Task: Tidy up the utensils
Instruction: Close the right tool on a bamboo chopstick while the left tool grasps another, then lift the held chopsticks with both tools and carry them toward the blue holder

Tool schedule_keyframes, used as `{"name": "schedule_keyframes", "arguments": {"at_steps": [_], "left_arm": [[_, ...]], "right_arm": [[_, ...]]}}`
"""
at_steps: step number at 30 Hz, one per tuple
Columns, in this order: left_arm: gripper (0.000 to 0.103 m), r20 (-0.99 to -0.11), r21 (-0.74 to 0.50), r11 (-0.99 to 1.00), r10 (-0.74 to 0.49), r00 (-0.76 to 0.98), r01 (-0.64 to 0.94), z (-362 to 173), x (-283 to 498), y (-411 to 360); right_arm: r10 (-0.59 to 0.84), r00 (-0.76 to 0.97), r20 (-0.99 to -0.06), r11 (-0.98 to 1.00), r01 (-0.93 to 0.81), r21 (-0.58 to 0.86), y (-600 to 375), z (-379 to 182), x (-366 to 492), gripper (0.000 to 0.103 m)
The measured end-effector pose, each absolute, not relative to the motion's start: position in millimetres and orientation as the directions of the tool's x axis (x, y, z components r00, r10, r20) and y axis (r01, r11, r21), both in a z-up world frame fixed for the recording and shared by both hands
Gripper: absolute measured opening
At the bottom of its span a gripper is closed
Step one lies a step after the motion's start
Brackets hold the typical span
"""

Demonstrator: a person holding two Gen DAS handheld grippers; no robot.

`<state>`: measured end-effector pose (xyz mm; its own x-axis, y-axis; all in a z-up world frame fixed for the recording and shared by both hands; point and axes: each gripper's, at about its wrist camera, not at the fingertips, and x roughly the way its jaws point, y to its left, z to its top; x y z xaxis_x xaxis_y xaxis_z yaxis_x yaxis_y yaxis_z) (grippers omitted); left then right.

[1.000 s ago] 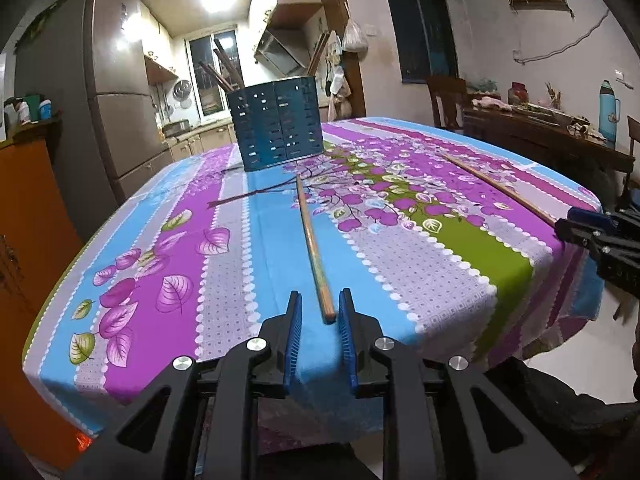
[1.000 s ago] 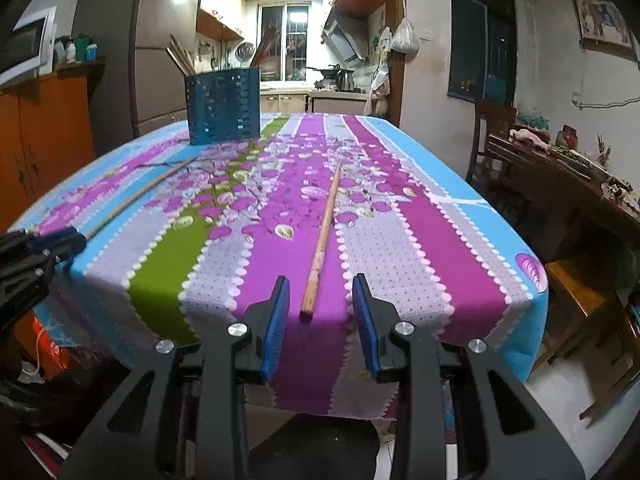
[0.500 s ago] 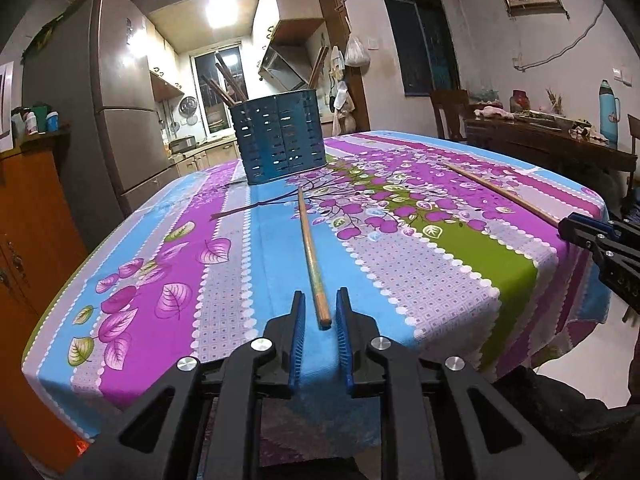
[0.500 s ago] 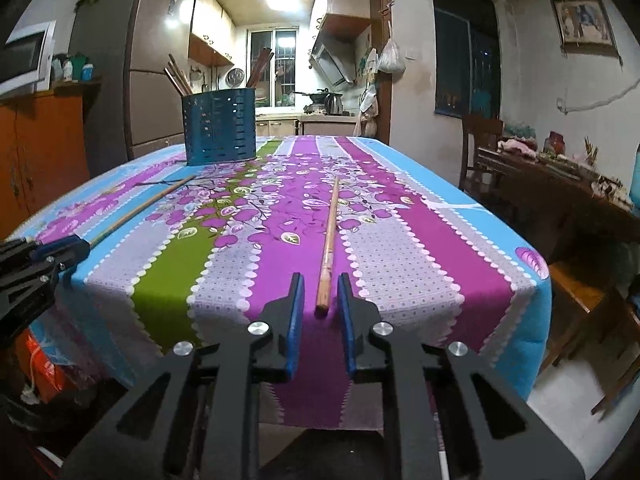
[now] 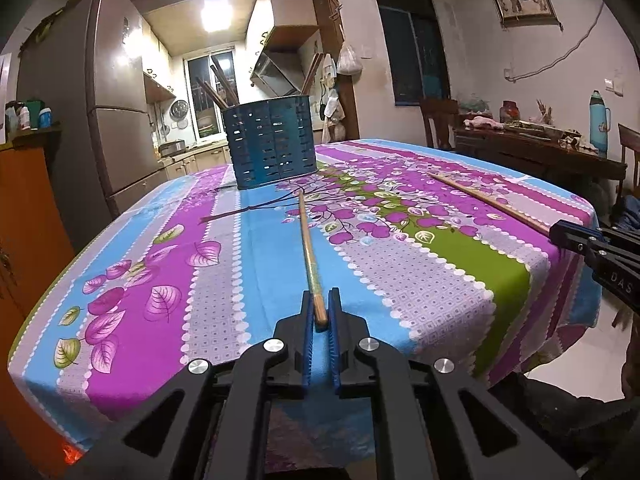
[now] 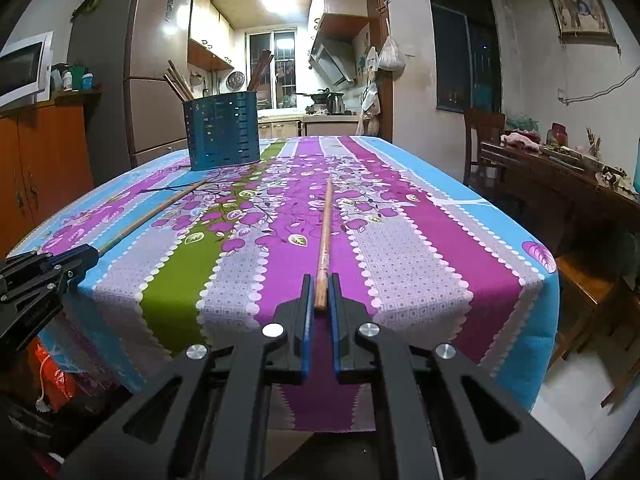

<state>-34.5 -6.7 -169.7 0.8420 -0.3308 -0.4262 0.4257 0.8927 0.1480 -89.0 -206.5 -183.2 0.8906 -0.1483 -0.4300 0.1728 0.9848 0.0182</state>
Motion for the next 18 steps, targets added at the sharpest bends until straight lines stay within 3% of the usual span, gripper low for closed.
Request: {"name": "schedule_keyframes", "arguments": {"at_steps": [8,18], "left_arm": [[0.007,-0.411,0.131,0.909,-0.314,0.856,0.396,-155.6,-34.0,5.1],[0.007,-0.322,0.131,0.928,-0.293,0.9,0.349,-103.3,-38.6,27.0]], "right_arm": [[-0.152,0.9,-0.408,0.986,0.166,-0.001,-206.3,-163.5,-87.2,0.005],[-0.115,0.957,-0.267,0.991,0.093,-0.091,-193.1,-106.7,-79.4,0.005]]}}
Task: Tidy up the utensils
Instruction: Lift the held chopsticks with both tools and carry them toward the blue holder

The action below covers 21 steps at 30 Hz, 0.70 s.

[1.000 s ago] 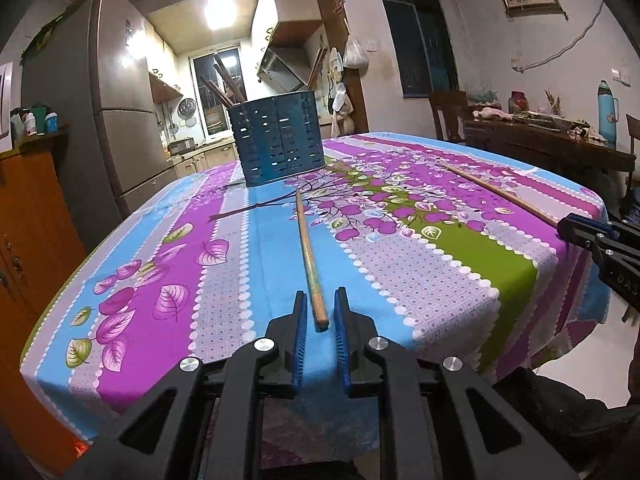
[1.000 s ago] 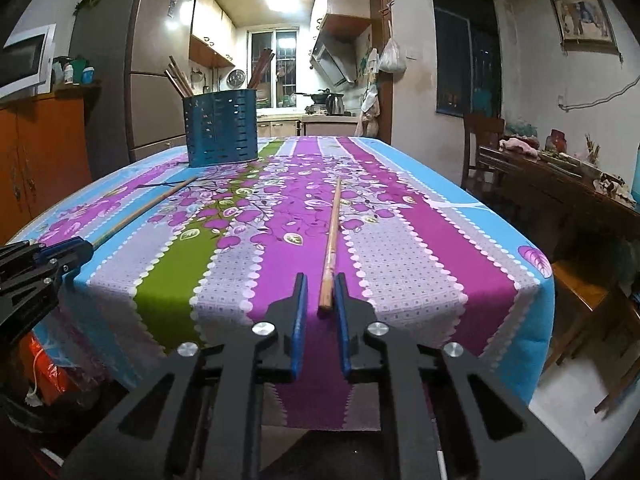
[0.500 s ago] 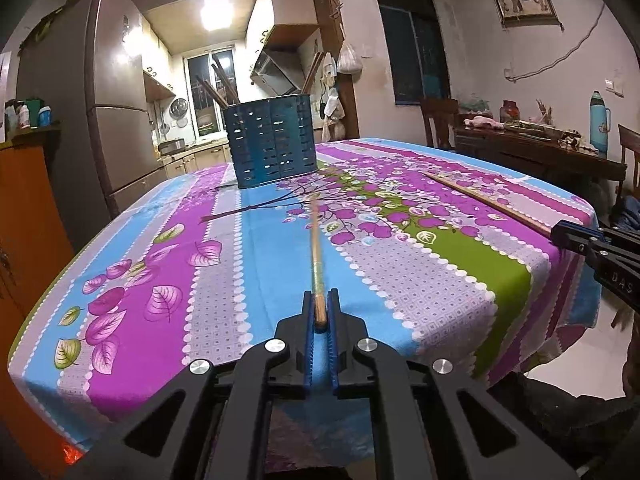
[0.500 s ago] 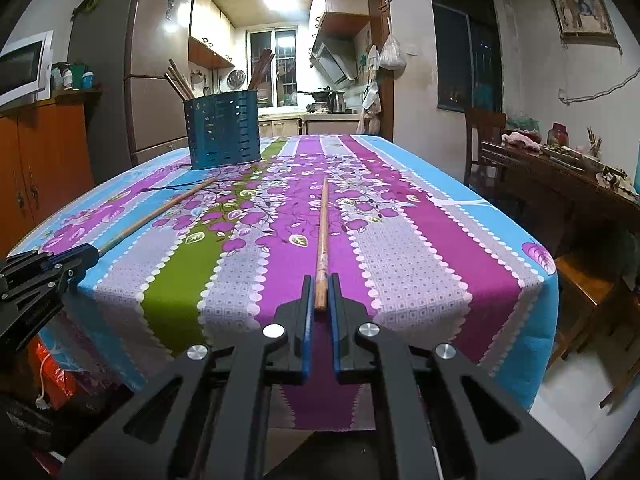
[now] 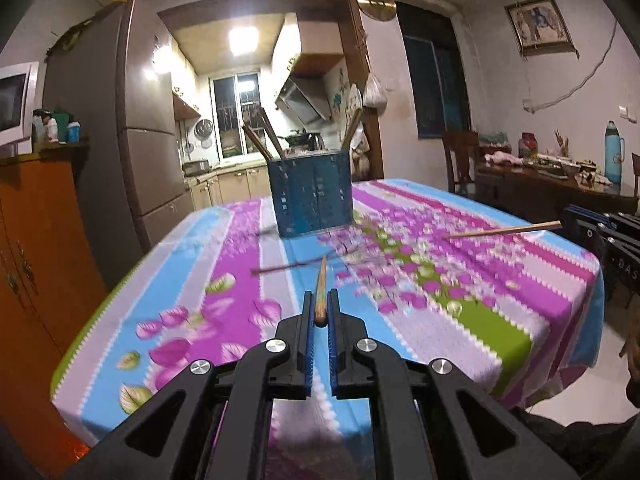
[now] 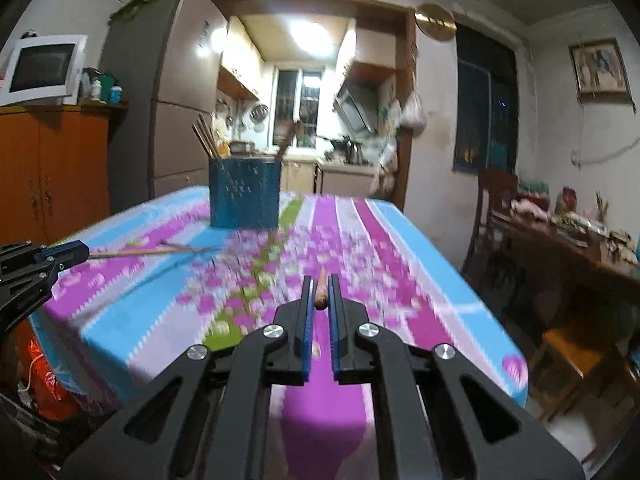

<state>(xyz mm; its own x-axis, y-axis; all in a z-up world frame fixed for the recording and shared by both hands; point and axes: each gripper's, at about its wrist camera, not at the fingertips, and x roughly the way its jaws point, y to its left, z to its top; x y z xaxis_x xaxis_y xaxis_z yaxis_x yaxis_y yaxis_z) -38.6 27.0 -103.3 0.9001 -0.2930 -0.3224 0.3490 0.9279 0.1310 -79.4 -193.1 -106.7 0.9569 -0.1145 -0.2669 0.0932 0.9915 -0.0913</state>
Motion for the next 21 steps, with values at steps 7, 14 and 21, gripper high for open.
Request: {"name": "schedule_keyframes", "arguments": {"at_steps": [7,14,21], "left_arm": [[0.007,-0.287,0.118,0.929,-0.306,0.908,0.351,-70.5,-35.4,31.9],[0.007,-0.278,0.074,0.923,-0.345,0.897,0.378,-32.7,-15.5,40.6],[0.007,-0.279,0.051,0.906,-0.391,0.877,0.42,3.2,24.8,39.9]], "right_arm": [[-0.057,0.976,-0.212,0.995,0.039,-0.089,-194.9,-69.4,-66.5,0.005],[-0.015,0.983,-0.184,0.995,-0.004,-0.105,-196.4,-36.4,-45.2,0.005],[0.043,0.981,-0.191,0.995,-0.059,-0.078,-200.7,-10.6,-13.7,0.005]]}}
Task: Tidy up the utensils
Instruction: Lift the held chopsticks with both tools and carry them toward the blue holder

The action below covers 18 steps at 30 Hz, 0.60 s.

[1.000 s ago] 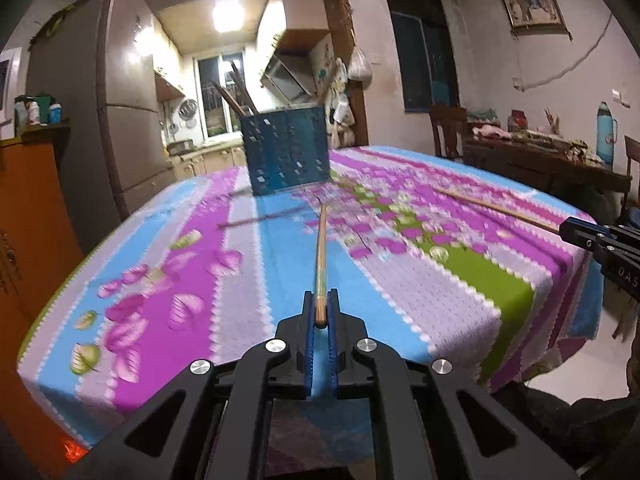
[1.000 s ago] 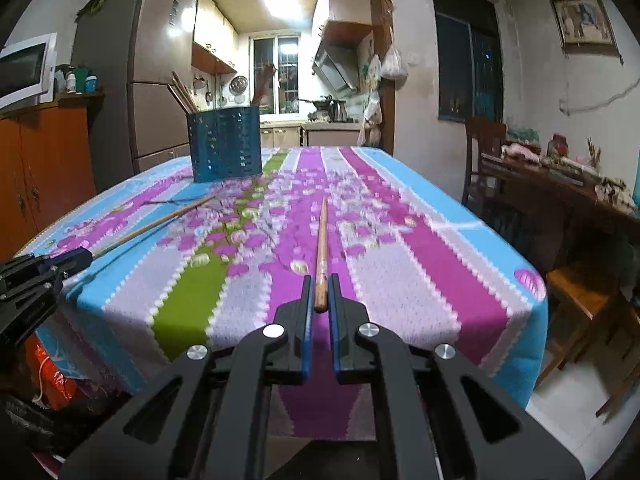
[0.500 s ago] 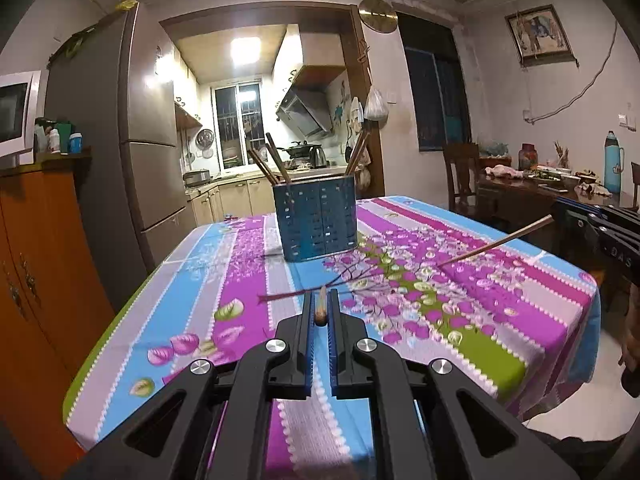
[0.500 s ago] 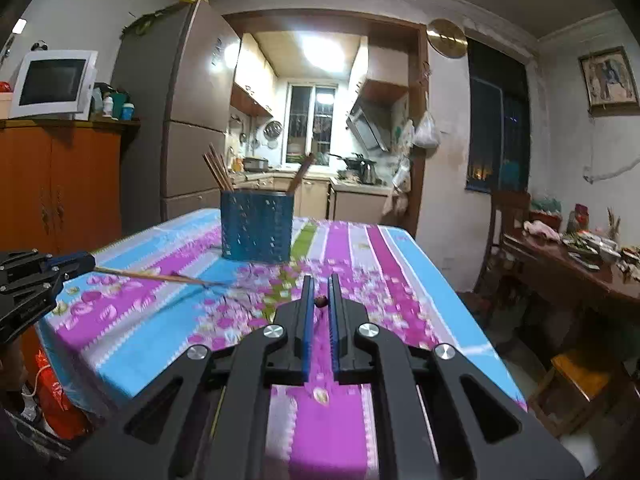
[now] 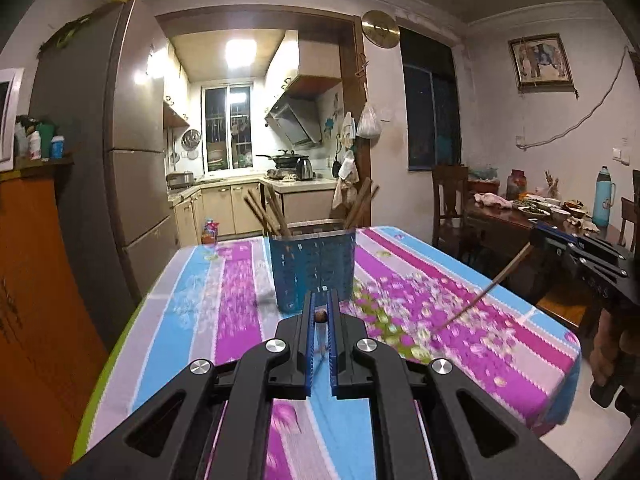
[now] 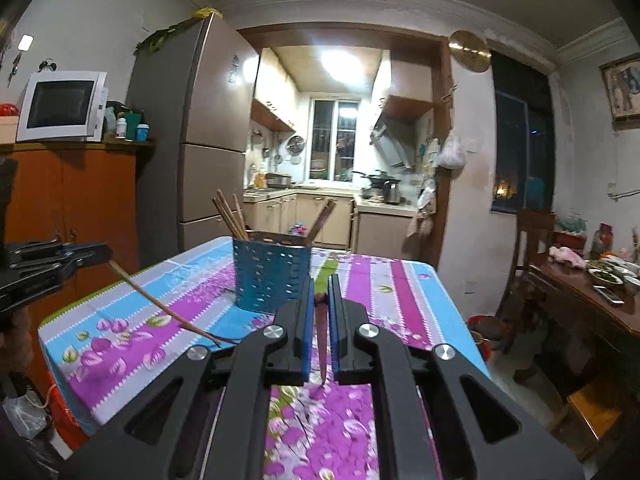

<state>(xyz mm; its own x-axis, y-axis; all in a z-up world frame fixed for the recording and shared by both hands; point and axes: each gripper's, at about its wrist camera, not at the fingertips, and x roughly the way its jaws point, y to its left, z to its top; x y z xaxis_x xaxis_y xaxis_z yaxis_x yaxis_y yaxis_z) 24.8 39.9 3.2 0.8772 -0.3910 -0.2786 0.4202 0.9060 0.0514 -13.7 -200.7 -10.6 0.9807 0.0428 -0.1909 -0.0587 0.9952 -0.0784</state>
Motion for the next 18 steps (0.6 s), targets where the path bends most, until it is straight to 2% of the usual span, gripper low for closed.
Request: {"name": "schedule_keyframes", "arguments": {"at_steps": [12,18], "left_arm": [[0.007,-0.28,-0.008,0.891,-0.438,0.854,0.454,51.3,84.8,28.8],[0.007,-0.288,0.025,0.904,-0.401,0.869,0.426,60.7,90.4,17.4]], "right_arm": [[0.143,0.972,-0.189,0.988,-0.151,-0.029,-193.4,37.3,33.8,0.005],[0.203,0.956,-0.21,0.979,-0.204,0.019,-185.5,44.1,51.6,0.005]]}}
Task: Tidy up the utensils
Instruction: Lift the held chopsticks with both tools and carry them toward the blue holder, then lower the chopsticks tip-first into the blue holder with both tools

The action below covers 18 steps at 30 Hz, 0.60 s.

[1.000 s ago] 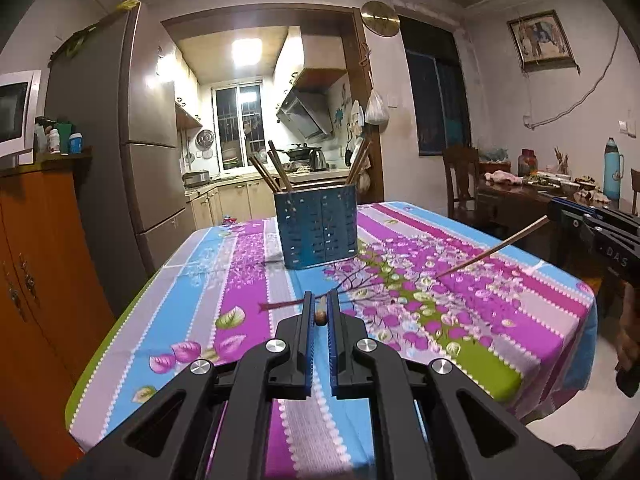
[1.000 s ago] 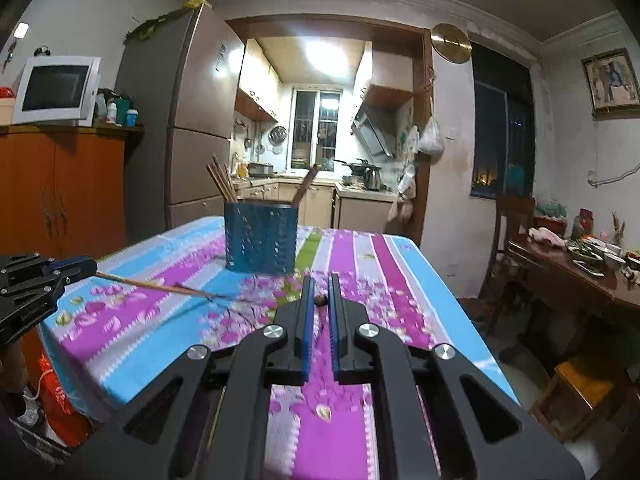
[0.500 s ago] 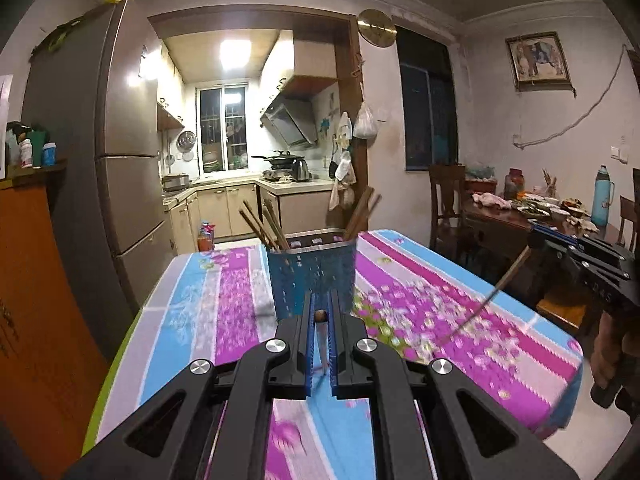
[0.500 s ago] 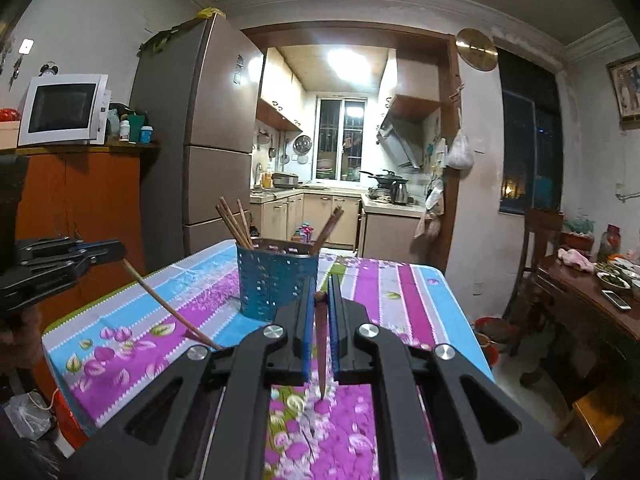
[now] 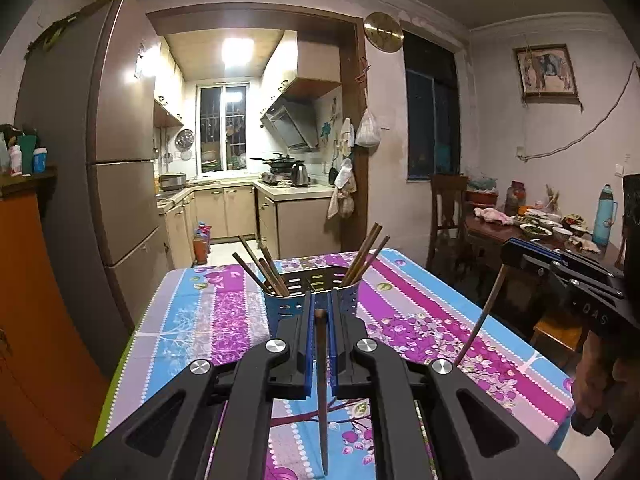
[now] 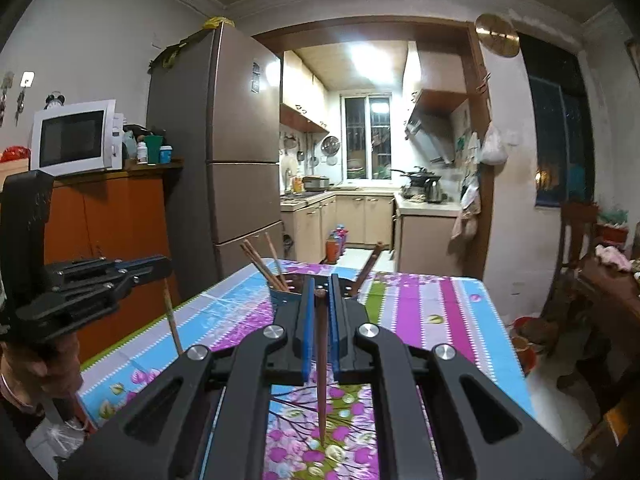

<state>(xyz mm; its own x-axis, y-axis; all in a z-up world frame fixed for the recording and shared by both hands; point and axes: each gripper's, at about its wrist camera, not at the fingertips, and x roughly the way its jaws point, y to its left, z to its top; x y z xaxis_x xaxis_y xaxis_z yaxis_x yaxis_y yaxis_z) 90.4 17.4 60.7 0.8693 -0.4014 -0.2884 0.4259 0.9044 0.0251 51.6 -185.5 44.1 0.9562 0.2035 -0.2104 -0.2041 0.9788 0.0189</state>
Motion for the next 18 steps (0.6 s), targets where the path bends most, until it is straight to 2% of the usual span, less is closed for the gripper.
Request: {"name": "schedule_keyframes", "arguments": {"at_steps": [5,10,18], "left_arm": [[0.007,-0.31,0.054,0.933,-0.324,0.894,0.357,64.5,101.3,5.3],[0.007,-0.294,0.124,0.956,-0.22,0.93,0.265,67.1,108.1,-5.5],[0.007,-0.281,0.175,0.965,-0.144,0.949,0.198,66.3,112.4,-13.0]], "right_arm": [[0.249,0.939,-0.237,0.968,-0.245,0.045,-172.3,46.6,66.8,0.005],[0.284,0.924,-0.257,0.959,-0.276,0.068,-160.9,54.6,80.8,0.005],[0.306,0.914,-0.266,0.952,-0.299,0.068,-148.3,66.5,92.1,0.005]]}}
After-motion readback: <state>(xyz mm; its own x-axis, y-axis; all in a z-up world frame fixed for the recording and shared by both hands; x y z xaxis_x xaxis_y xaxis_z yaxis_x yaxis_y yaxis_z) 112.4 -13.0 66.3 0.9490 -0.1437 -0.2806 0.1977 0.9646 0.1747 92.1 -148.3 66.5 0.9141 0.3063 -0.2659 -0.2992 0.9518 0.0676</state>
